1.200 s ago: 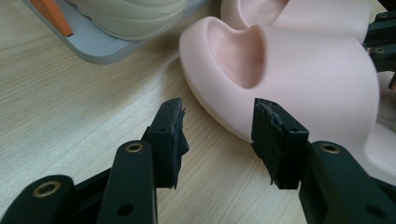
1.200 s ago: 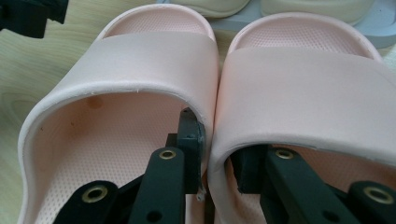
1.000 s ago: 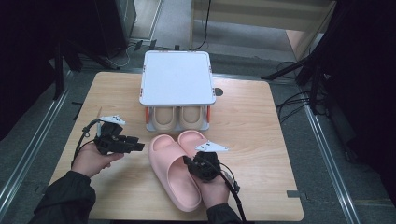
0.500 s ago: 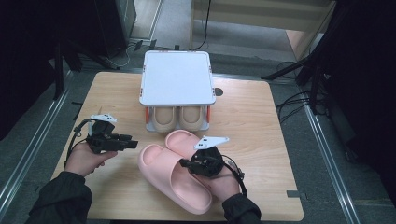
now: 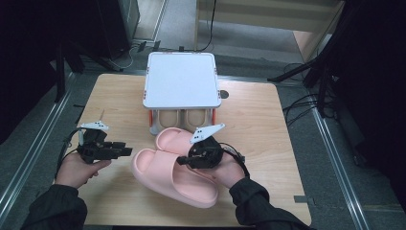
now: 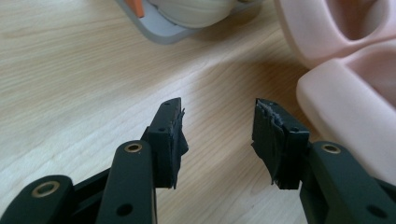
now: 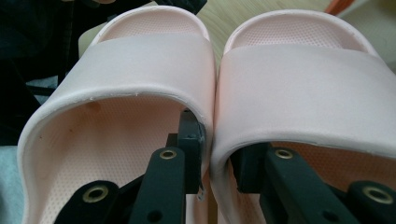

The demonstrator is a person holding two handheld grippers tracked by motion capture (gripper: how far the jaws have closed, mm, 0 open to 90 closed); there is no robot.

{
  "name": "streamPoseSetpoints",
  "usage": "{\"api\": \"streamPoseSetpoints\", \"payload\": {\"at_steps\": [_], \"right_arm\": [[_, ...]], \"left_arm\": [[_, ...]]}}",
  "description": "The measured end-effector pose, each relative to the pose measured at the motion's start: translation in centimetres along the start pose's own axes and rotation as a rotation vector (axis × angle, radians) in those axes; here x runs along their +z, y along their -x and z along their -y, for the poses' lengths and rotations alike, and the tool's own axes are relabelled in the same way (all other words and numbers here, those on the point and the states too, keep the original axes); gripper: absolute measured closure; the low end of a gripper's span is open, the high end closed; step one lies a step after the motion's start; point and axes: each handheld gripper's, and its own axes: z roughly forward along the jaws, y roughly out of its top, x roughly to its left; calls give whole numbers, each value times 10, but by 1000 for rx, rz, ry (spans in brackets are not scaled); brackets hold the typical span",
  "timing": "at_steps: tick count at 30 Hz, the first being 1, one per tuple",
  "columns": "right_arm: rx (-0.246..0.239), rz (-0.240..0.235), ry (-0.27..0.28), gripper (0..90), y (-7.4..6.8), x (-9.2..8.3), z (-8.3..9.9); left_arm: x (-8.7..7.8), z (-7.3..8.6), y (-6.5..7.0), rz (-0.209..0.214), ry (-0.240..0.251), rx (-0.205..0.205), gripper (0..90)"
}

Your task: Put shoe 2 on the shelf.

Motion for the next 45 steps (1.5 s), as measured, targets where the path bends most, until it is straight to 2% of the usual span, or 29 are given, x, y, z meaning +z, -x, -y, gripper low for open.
{"api": "streamPoseSetpoints", "payload": {"at_steps": [5, 10, 15, 23, 27, 31, 37, 38, 40, 44, 45], "right_arm": [[-24, -45, 5, 769, 1, -1, -15], [-48, -52, -2, 769, 1, -3, -28], [-75, -87, 2, 768, -1, -7, -50], [-111, -97, -3, 767, -4, -13, -79], [-118, -100, -4, 768, -6, -15, -88], [-131, -110, 7, 767, -4, -23, -107], [-126, -65, 21, 768, 5, -35, -128], [-111, -39, 23, 768, 10, -40, -138], [-115, -9, 20, 768, 15, -42, -145], [-67, 62, 7, 769, 29, -43, -157], [-32, 82, 3, 769, 35, -42, -161]], "left_arm": [[-9, 10, -1, -20, 12, -23, 527], [-13, 15, -2, -31, 16, -35, 527], [-18, 21, -3, -38, 18, -49, 527], [-19, 23, -3, -42, 21, -53, 526], [-20, 22, -3, -42, 27, -48, 525], [-19, 22, -3, -43, 29, -48, 526], [-18, 21, -3, -41, 26, -51, 526], [-18, 21, -3, -41, 26, -50, 526], [-18, 21, -3, -37, 20, -45, 526], [-17, 21, -3, -37, 21, -44, 526], [-16, 21, -2, -35, 21, -44, 526]]}}
